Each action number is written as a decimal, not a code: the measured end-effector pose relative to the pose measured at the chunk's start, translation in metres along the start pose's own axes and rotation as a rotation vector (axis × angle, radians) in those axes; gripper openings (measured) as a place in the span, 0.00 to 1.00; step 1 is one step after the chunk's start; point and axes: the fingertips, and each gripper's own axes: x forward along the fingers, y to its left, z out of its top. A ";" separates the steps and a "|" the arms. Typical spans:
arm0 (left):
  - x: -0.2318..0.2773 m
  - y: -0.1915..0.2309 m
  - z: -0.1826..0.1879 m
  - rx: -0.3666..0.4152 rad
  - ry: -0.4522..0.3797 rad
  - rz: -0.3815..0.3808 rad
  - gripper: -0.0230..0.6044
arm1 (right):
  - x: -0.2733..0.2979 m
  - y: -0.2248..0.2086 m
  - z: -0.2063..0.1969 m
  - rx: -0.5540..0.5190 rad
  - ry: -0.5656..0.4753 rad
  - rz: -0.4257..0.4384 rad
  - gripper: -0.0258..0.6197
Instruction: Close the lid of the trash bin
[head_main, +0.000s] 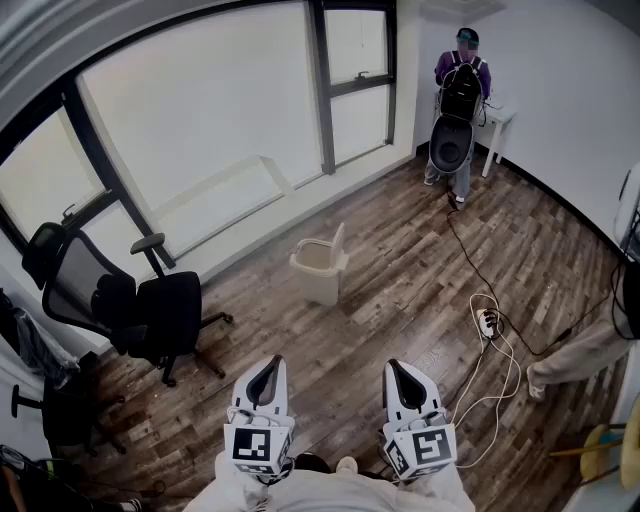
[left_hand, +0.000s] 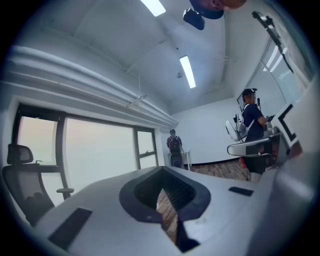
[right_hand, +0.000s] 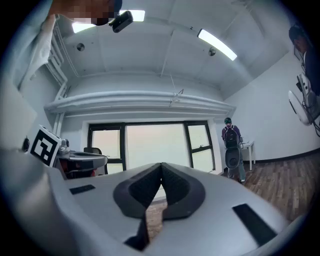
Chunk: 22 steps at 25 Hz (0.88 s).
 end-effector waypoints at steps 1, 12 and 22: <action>-0.001 -0.007 -0.001 0.002 0.000 -0.013 0.05 | -0.002 -0.002 0.000 0.003 0.002 0.000 0.08; 0.037 -0.022 0.003 -0.002 -0.034 -0.039 0.05 | 0.007 -0.031 0.000 0.003 -0.002 -0.016 0.08; 0.121 -0.010 -0.008 0.018 -0.042 -0.111 0.05 | 0.071 -0.061 -0.021 0.008 0.012 -0.049 0.08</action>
